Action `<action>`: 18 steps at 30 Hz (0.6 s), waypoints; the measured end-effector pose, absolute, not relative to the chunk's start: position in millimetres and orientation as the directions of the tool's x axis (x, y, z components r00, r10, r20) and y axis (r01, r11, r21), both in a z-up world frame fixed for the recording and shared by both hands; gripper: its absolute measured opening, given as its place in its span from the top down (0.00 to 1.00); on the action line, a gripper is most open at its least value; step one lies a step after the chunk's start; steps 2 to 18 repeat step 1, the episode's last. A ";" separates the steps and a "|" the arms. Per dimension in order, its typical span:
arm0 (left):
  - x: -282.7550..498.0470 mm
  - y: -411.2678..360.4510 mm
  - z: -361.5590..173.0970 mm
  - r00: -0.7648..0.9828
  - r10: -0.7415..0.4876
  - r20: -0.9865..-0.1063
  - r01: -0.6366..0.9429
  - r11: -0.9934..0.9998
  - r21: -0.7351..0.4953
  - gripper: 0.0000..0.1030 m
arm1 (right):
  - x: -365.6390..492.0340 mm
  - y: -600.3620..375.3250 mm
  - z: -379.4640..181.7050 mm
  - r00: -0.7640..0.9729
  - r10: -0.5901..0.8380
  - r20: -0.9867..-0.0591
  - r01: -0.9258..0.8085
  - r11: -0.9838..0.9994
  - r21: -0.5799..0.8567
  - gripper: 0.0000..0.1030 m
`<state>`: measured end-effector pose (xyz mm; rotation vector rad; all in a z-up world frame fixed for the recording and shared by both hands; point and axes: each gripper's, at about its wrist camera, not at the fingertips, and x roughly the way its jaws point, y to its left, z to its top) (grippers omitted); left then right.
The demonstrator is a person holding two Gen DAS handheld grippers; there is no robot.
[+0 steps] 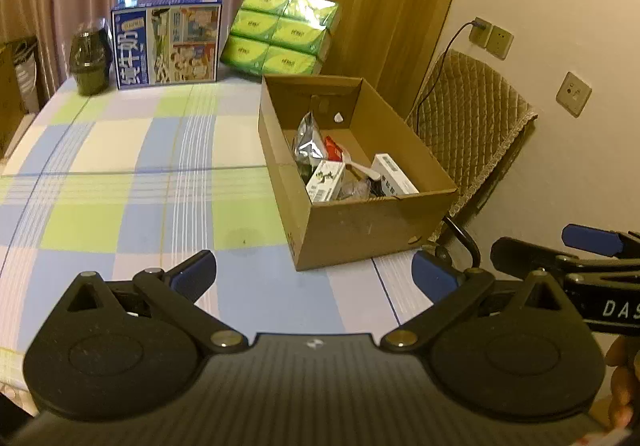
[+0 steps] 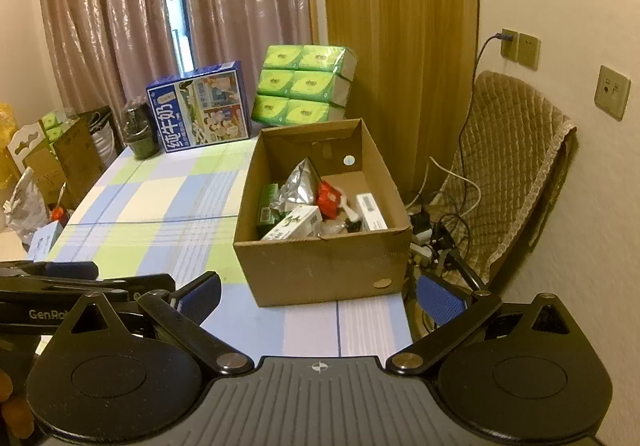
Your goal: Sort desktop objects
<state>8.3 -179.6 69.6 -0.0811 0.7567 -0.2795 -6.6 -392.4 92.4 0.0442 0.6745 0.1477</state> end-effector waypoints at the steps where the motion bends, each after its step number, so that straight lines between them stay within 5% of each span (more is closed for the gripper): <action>1: 8.1 -179.6 69.6 0.693 -0.276 -0.666 0.220 0.961 -0.169 0.01 | -6.7 -392.5 91.7 0.771 0.149 -0.620 -0.120 0.989 0.089 0.02; 18: 8.1 -179.6 69.6 0.693 -0.276 -0.666 0.220 0.961 -0.169 0.01 | -6.7 -392.5 91.7 0.771 0.149 -0.620 -0.120 0.989 0.089 0.02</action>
